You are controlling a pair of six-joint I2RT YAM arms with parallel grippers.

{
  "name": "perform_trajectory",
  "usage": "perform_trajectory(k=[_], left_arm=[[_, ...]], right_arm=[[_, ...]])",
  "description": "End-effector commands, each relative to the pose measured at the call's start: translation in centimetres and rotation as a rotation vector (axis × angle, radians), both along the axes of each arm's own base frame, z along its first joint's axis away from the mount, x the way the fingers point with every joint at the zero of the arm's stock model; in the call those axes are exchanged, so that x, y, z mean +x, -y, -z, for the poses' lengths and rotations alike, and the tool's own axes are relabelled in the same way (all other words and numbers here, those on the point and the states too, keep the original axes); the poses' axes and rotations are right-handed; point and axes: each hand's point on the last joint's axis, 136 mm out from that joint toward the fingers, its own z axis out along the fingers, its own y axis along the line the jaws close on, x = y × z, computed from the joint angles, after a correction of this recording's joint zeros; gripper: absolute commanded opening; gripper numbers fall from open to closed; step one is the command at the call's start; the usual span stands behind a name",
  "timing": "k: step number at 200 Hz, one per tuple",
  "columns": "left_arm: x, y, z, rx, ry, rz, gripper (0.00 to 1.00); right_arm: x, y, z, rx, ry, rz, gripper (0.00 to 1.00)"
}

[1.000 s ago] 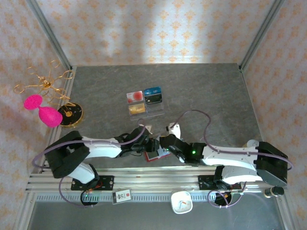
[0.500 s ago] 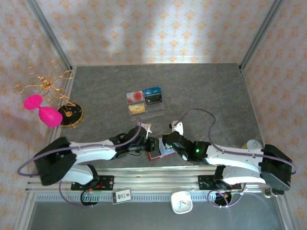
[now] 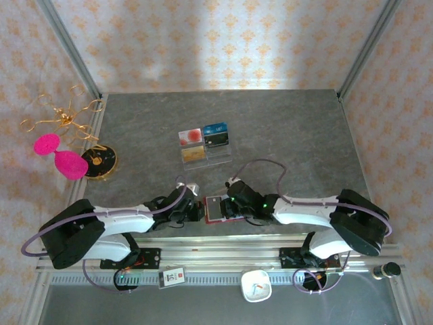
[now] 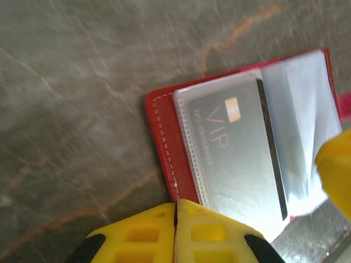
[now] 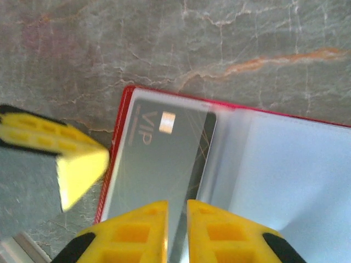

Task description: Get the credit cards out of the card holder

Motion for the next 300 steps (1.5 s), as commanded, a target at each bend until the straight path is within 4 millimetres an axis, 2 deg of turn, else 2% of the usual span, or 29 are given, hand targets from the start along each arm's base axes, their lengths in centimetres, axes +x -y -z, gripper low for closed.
perform_trajectory(k=[1, 23, 42, 68, 93, 111, 130, 163, 197, 248, 300], left_arm=[[1.5, 0.0, -0.7, -0.002, 0.053, -0.014, 0.09], [2.3, 0.2, -0.7, 0.001, 0.054, -0.015, 0.08], [2.0, -0.5, -0.8, 0.002, 0.046, -0.035, 0.07], [1.7, -1.0, -3.2, -0.072, 0.116, -0.06, 0.13], [2.0, 0.6, -4.3, -0.118, 0.135, -0.028, 0.14], [2.4, 1.9, -4.1, -0.127, 0.132, 0.001, 0.13], [3.0, 2.4, -3.6, -0.114, 0.137, 0.009, 0.11], [3.0, 1.9, -2.2, -0.056, 0.115, 0.005, 0.06], [1.8, 1.5, -0.6, -0.034, 0.069, 0.017, 0.04], [1.2, 1.1, -0.1, -0.009, 0.055, 0.023, 0.01], [1.0, 0.9, 0.5, 0.002, 0.044, 0.026, 0.0]], right_arm=[[1.3, -0.3, -0.7, 0.049, -0.006, 0.051, 0.17], [1.8, 0.1, -0.4, 0.084, -0.034, 0.07, 0.18], [2.1, -0.2, -0.8, 0.094, -0.027, 0.063, 0.18], [2.2, -0.7, -1.5, 0.109, -0.015, 0.047, 0.18], [2.4, -1.4, -1.5, 0.124, -0.034, 0.045, 0.18], [2.6, -1.3, -1.1, 0.115, -0.047, 0.068, 0.18], [2.5, -1.3, -0.6, 0.121, -0.065, 0.086, 0.18], [2.2, -1.2, 0.5, 0.126, -0.101, 0.107, 0.17], [2.5, -0.7, 1.1, 0.102, -0.106, 0.14, 0.15], [2.5, 0.7, 2.3, 0.052, -0.125, 0.19, 0.17], [2.2, 1.1, 2.1, 0.053, -0.132, 0.2, 0.19]])
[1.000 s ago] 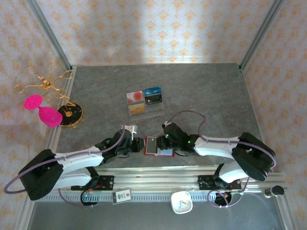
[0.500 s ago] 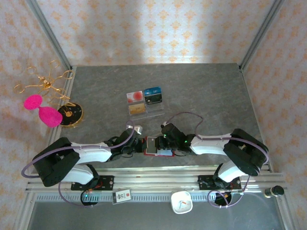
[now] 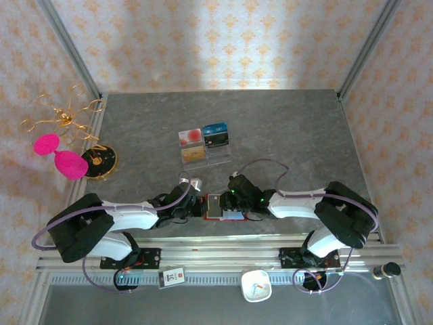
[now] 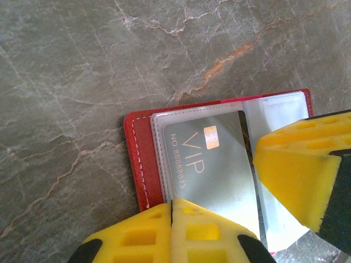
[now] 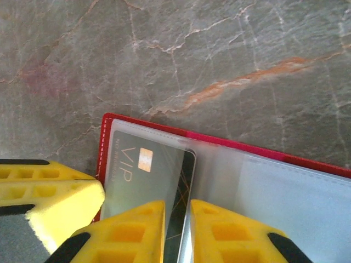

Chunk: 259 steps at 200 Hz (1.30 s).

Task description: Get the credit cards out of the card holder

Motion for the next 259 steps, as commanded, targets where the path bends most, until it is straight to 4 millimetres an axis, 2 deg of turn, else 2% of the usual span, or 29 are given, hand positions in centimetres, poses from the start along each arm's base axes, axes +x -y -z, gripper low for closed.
perform_trajectory(k=[1, 27, 66, 89, 108, 155, 176, 199, 212, 219, 232, 259], left_arm=[[-0.7, -0.5, 1.0, 0.034, -0.014, 0.009, 0.0], [-0.6, -0.4, 0.9, 0.03, -0.01, 0.011, 0.0], [-0.9, 0.1, 1.1, 0.018, -0.024, 0.036, 0.0], [-1.0, 0.0, 1.3, 0.023, -0.031, 0.037, 0.0], [-0.9, -0.5, 1.3, 0.028, -0.029, 0.02, 0.0], [-0.8, -1.5, 1.0, 0.017, -0.018, -0.006, 0.0], [-0.6, -1.2, 0.0, 0.003, 0.001, 0.001, 0.0], [-0.2, -0.4, -2.4, -0.045, 0.063, 0.007, 0.05], [0.1, 0.3, -3.6, -0.063, 0.09, 0.021, 0.07], [0.1, 0.8, -4.0, -0.068, 0.099, 0.031, 0.09], [0.3, 1.5, -4.2, -0.067, 0.105, 0.049, 0.09], [0.5, 2.2, -3.1, -0.052, 0.085, 0.068, 0.08]], right_arm=[[-0.2, 1.2, 0.7, -0.028, -0.017, 0.032, 0.19], [-0.7, 0.5, 1.5, -0.019, -0.055, -0.003, 0.17], [-1.1, -0.5, 1.6, 0.013, -0.077, -0.046, 0.14], [-1.2, -0.5, 1.8, 0.01, -0.082, -0.042, 0.0], [-1.1, 0.1, 1.7, 0.002, -0.069, -0.017, 0.0], [-0.7, 3.1, 1.5, -0.08, -0.024, 0.075, 0.0], [-0.9, 3.0, 1.3, -0.064, -0.028, 0.06, 0.0], [-0.6, 2.7, 0.3, -0.039, 0.002, 0.059, 0.0], [-0.5, 2.5, -0.2, -0.033, 0.014, 0.047, 0.17], [-0.4, 2.3, -0.5, -0.026, 0.018, 0.043, 0.22], [-0.4, 2.1, -1.0, -0.012, 0.026, 0.037, 0.24], [-0.5, 1.6, -1.6, 0.001, 0.023, 0.015, 0.24]])
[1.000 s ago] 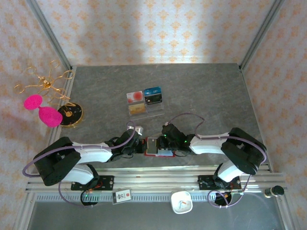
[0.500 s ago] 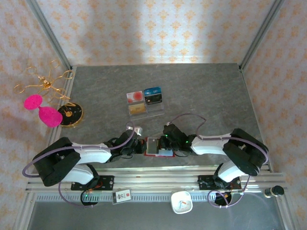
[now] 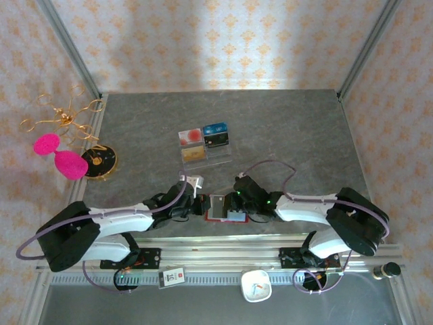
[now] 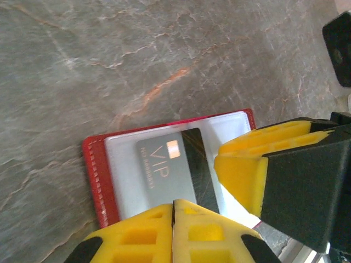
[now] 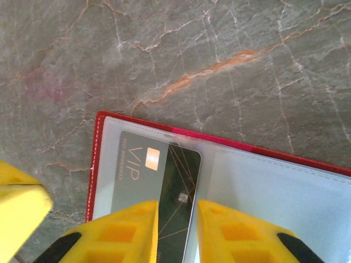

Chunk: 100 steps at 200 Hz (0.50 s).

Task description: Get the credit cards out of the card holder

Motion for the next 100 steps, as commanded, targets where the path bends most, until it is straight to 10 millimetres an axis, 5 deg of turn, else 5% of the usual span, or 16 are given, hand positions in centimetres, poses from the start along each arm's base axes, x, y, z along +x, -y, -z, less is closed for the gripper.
perform_trajectory(k=[1, 100], left_arm=[[0.4, 0.8, 0.4, 0.016, 0.011, 0.027, 0.08], [-0.4, 1.0, 3.9, 0.088, -0.062, 0.061, 0.02]], right_arm=[[0.0, -0.1, -0.7, -0.004, 0.015, -0.017, 0.24], [-1.0, -1.1, 1.7, 0.006, -0.056, -0.063, 0.24]])
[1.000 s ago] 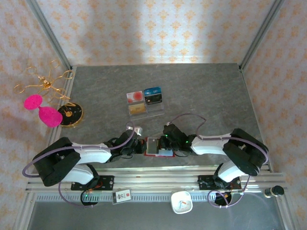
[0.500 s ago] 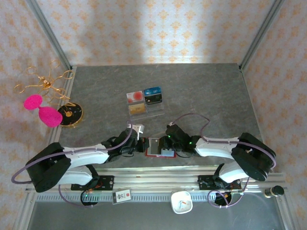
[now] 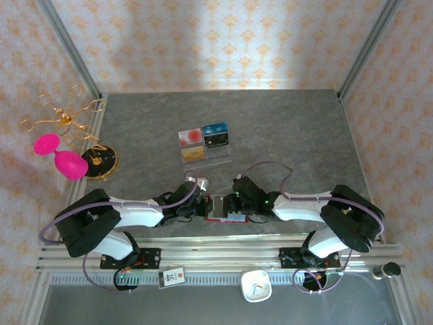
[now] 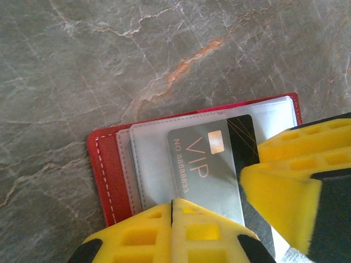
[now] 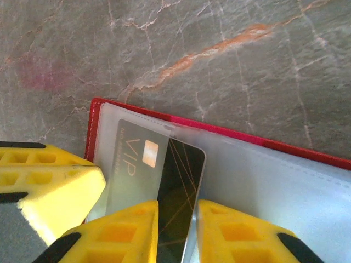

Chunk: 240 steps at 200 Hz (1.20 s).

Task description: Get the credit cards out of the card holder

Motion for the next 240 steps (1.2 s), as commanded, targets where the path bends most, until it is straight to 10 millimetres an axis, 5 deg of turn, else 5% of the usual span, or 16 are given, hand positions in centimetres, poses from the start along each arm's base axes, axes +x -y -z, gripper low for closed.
perform_trajectory(k=[1, 55, 150, 169, 210, 240], left_arm=[[-0.4, 0.5, 0.6, 0.02, -0.007, 0.036, 0.02], [-0.9, -0.6, 1.1, 0.06, -0.012, 0.021, 0.0], [-0.9, -1.1, 1.1, 0.024, -0.026, 0.01, 0.0], [-0.6, -1.1, 0.5, 0.01, -0.009, 0.001, 0.0], [0.4, -0.5, -2.5, -0.058, 0.046, -0.003, 0.0], [1.3, -0.6, -6.9, -0.105, 0.134, -0.029, 0.43]], right_arm=[[-0.4, -0.5, 0.6, 0.002, -0.016, -0.029, 0.24], [0.4, 1.9, 0.2, -0.066, 0.031, 0.061, 0.07], [-0.1, 5.8, -0.7, -0.129, 0.072, 0.127, 0.0], [0.3, 6.2, -2.0, -0.144, 0.11, 0.132, 0.0], [2.5, 6.1, -9.2, -0.12, 0.315, 0.128, 0.0], [5.4, 4.3, -15.6, -0.14, 0.536, 0.059, 0.0]])
